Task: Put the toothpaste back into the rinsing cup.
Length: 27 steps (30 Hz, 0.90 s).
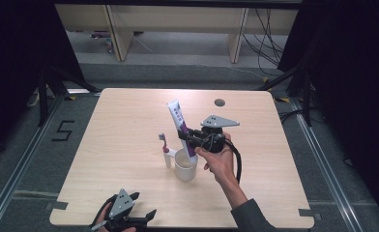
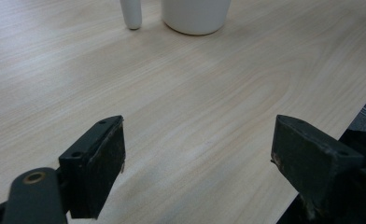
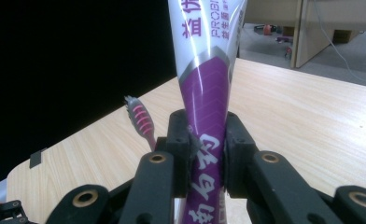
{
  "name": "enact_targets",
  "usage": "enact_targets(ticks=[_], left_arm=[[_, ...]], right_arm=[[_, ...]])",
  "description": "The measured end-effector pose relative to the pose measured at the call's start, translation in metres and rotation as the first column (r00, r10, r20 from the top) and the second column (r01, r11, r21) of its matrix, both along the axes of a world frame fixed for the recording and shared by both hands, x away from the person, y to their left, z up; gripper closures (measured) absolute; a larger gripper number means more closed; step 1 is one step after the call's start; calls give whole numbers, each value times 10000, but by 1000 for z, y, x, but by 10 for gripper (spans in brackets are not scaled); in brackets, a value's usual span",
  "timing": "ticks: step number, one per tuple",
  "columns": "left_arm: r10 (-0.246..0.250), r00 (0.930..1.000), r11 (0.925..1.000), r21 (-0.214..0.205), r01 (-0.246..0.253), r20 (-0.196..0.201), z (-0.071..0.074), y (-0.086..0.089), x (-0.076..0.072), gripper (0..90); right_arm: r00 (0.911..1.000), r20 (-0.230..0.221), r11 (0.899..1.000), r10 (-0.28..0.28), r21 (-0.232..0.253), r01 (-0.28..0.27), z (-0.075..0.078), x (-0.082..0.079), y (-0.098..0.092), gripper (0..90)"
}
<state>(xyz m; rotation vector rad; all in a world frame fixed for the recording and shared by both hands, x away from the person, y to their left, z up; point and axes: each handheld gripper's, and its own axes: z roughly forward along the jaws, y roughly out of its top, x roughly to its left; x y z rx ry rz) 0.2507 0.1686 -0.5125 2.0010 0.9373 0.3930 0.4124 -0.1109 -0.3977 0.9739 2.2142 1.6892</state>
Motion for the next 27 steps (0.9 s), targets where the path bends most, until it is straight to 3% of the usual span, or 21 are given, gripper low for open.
enact_targets(ticks=[1, 3, 5, 6, 8, 9, 10, 12, 16, 24, 27], left_arm=[[89, 10000, 9994, -346, -89, -17, -1, -2, -1, 172], [67, 10000, 9995, -323, -67, 4, -1, -2, 0, 172], [22, 10000, 9999, -113, -22, -1, 0, -1, 0, 172], [34, 10000, 9998, -204, -34, -3, 0, -1, 0, 172], [27, 10000, 9998, -174, -27, -11, 0, -1, 0, 172], [59, 10000, 9997, -227, -59, -10, -1, -1, 0, 172], [-24, 10000, 10000, -8, 24, -5, 0, 0, 0, 172], [54, 10000, 9994, -337, -54, -3, -1, -2, -1, 172], [39, 10000, 9995, -313, -41, -43, -1, -3, -1, 172], [16, 10000, 9998, -222, -17, -42, -1, -2, 0, 172], [-10, 10000, 9997, -224, 9, -67, -1, -2, -1, 172]], right_arm=[[10000, 14, 10000, 60, 0, -60, -1, 1, 1, 767], [9997, 200, 9999, 126, -1, -126, -4, 2, 2, 767], [10000, 46, 10000, 39, -38, -39, -6, 3, 3, 767], [9999, -152, 9999, -5, 136, 7, -8, 2, 4, 767], [9999, 126, 9999, 64, 107, -65, -11, 3, 4, 767], [9999, 118, 9999, 105, 83, -106, -13, 3, 4, 767], [10000, -53, 9999, 33, 109, -32, -14, 2, 4, 767], [10000, -18, 9999, 96, 46, -96, -17, 1, 5, 767], [9998, -199, 9999, 52, 95, -50, -23, 0, 4, 766], [9997, 1, 9996, 235, -181, -235, -36, 1, 4, 765], [9997, -192, 9998, 148, -131, -151, -40, -1, 4, 765]])
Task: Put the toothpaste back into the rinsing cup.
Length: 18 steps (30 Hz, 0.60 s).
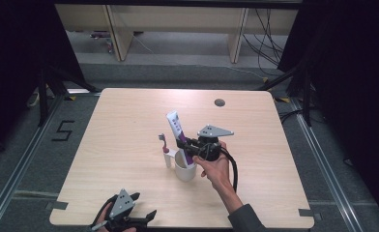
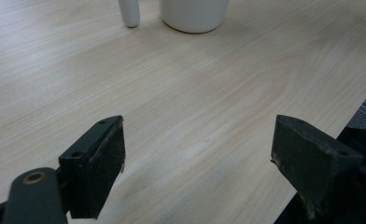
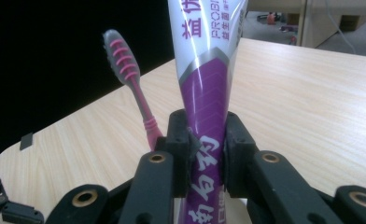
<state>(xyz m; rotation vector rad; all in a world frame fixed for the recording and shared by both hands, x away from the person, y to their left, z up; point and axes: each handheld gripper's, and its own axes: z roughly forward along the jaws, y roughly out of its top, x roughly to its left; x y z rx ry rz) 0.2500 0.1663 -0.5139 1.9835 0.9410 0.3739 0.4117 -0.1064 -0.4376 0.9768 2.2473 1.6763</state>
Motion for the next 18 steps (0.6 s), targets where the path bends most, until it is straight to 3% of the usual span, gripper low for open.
enact_targets(ticks=[2, 10, 11, 18], left_arm=[[-10, 10000, 10000, -11, 10, -17, 0, 0, 0, 172], [-32, 10000, 10000, 42, 33, -21, 0, -1, 0, 172], [-48, 10000, 10000, 48, 48, -19, 0, -1, 0, 172], [20, 10000, 10000, -33, -20, -10, 0, -1, 0, 172]], right_arm=[[9999, -106, 10000, 26, -80, -27, -2, -2, 1, 765], [9997, 228, 9971, 30, -760, -13, -8, -6, -1, 763], [10000, 32, 9976, 71, -682, -68, -7, -6, 0, 763], [9991, 316, 9950, 279, -971, -247, -7, -7, 0, 762]])
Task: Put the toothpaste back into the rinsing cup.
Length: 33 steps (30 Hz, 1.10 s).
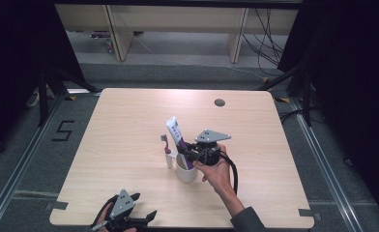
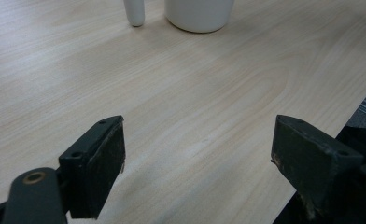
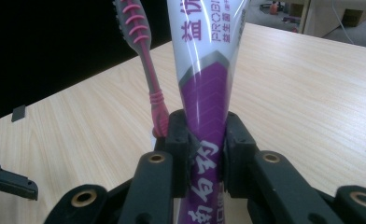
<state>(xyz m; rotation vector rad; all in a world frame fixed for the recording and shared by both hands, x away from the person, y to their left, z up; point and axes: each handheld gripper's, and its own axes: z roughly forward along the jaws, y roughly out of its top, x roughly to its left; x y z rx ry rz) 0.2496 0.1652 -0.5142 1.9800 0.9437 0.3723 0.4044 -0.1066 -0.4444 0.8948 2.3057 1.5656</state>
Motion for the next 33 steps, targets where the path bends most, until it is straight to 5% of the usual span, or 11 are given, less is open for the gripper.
enact_targets(ticks=[2, 7, 8, 11, 12, 14, 33], left_arm=[[-60, 10000, 9999, 86, 60, -4, 0, 0, 0, 172], [-24, 10000, 10000, 25, 24, -6, 0, 0, 0, 172], [-5, 10000, 10000, -8, 5, -3, 0, 0, 0, 172], [-51, 10000, 10000, 49, 51, 2, 0, 0, 0, 172], [-75, 10000, 9999, 102, 75, -4, 0, 0, 0, 172], [-120, 9999, 9998, 130, 120, -3, 0, 0, 0, 172], [-90, 10000, 9996, 266, 89, 22, 1, 1, 1, 172]], right_arm=[[9993, -342, 9999, -146, -12, 145, 0, -3, 0, 762], [9997, -126, 9994, 196, -276, -199, -1, -3, -1, 762], [9993, -361, 9997, 63, -234, -71, -1, -5, -1, 763], [9999, 22, 9978, 130, -645, -129, 0, -6, -3, 764], [9995, -306, 9984, 105, -552, -122, -1, -9, -2, 764], [9998, -24, 9970, 210, -749, -211, -1, -9, -3, 764], [9983, -562, 9910, 123, -1326, -197, -8, -15, -6, 765]])
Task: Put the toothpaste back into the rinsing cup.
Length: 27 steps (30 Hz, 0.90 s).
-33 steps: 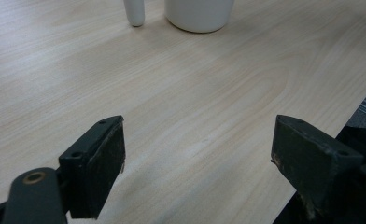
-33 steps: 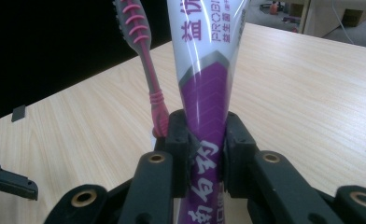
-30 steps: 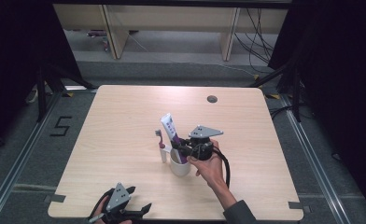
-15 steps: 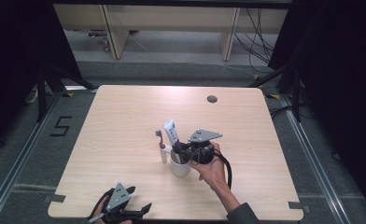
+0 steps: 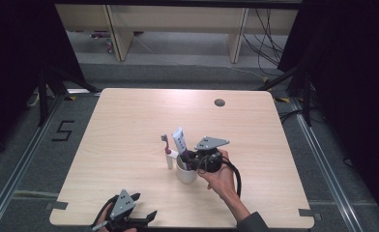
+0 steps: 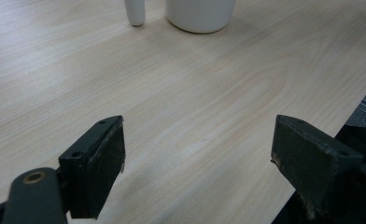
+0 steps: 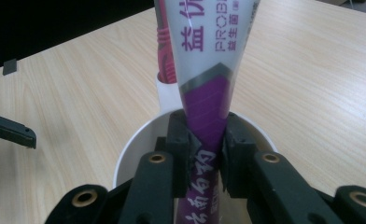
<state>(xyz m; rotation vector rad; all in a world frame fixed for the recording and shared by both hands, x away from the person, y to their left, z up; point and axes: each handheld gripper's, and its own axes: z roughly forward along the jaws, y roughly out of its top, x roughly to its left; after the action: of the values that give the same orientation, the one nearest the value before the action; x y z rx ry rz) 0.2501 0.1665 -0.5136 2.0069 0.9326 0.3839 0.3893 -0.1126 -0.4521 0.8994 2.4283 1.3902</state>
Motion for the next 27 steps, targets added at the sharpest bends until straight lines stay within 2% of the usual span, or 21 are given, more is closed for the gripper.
enact_targets(ticks=[1, 2, 3, 6, 8, 11, 12, 13, 14, 18, 19, 20, 21, 22, 23, 25, 26, 27], left_arm=[[-28, 10000, 10000, 53, 28, -7, 0, 0, 0, 172], [3, 10000, 9999, -147, -4, -41, 0, -1, -1, 172], [-6, 10000, 9999, -141, 5, -35, 0, -1, -1, 172], [5, 10000, 9999, -102, -5, -28, 0, -1, 0, 172], [23, 10000, 9997, -238, -23, -27, -1, -2, -1, 172], [9, 10000, 9999, -101, -9, -26, -1, -1, 0, 172], [-54, 10000, 9999, 99, 54, -16, 0, 0, 0, 172], [-54, 10000, 10000, 47, 54, -20, -1, 0, 0, 172], [23, 10000, 9997, -247, -24, -27, -1, -2, -1, 172], [-16, 10000, 9999, -120, 16, -35, -1, -1, 0, 172], [-4, 10000, 10000, -84, 4, -29, -1, -1, 0, 172], [6, 10000, 10000, -97, -6, -22, -1, -1, 0, 172], [-49, 10000, 9999, 99, 49, -12, 0, 0, 0, 172], [-51, 10000, 10000, 53, 51, -16, -1, 0, 0, 172], [32, 10000, 9997, -255, -32, -28, -1, -2, -1, 172], [25, 10000, 9996, -278, -25, -12, -2, -2, 0, 172], [6, 10000, 9996, -267, -6, -4, -2, -2, 0, 172], [-53, 10000, 9999, 113, 53, 2, -1, 0, 1, 172]], right_arm=[[9996, 166, 9997, 233, 8, -233, -2, 2, 0, 765], [9996, 144, 9997, 256, -9, -256, -2, 2, -1, 765], [10000, -55, 10000, 15, -36, -15, -2, -1, -1, 765], [9999, 19, 9999, 111, -29, -111, -3, 0, -2, 764], [9999, -9, 9999, 111, -47, -111, -2, 0, -3, 764], [10000, 14, 10000, 43, -16, -43, -3, 0, -2, 762], [10000, 24, 10000, 17, -32, -16, -3, 0, -3, 760], [10000, -58, 10000, -7, -60, 7, -2, -1, -3, 758], [9999, 98, 9999, 99, -108, -98, -2, 0, -3, 757], [9996, 267, 10000, -47, -50, 49, -3, 0, -4, 751], [9998, -185, 9998, -96, 168, 99, -3, -2, -3, 749], [9999, 21, 9999, 110, 97, -110, -3, 0, -4, 747], [10000, -10, 10000, -1, 32, 1, -2, 0, -5, 745], [10000, 91, 10000, 30, 3, -30, -2, 0, -6, 738], [10000, 95, 10000, 9, 3, -9, -2, 0, -6, 730], [10000, 25, 9999, -74, 87, 74, -2, -1, -6, 710], [10000, -54, 9999, -66, 134, 67, -2, -1, -6, 699], [9997, 160, 9998, -209, 31, 208, -1, -1, -7, 695]])
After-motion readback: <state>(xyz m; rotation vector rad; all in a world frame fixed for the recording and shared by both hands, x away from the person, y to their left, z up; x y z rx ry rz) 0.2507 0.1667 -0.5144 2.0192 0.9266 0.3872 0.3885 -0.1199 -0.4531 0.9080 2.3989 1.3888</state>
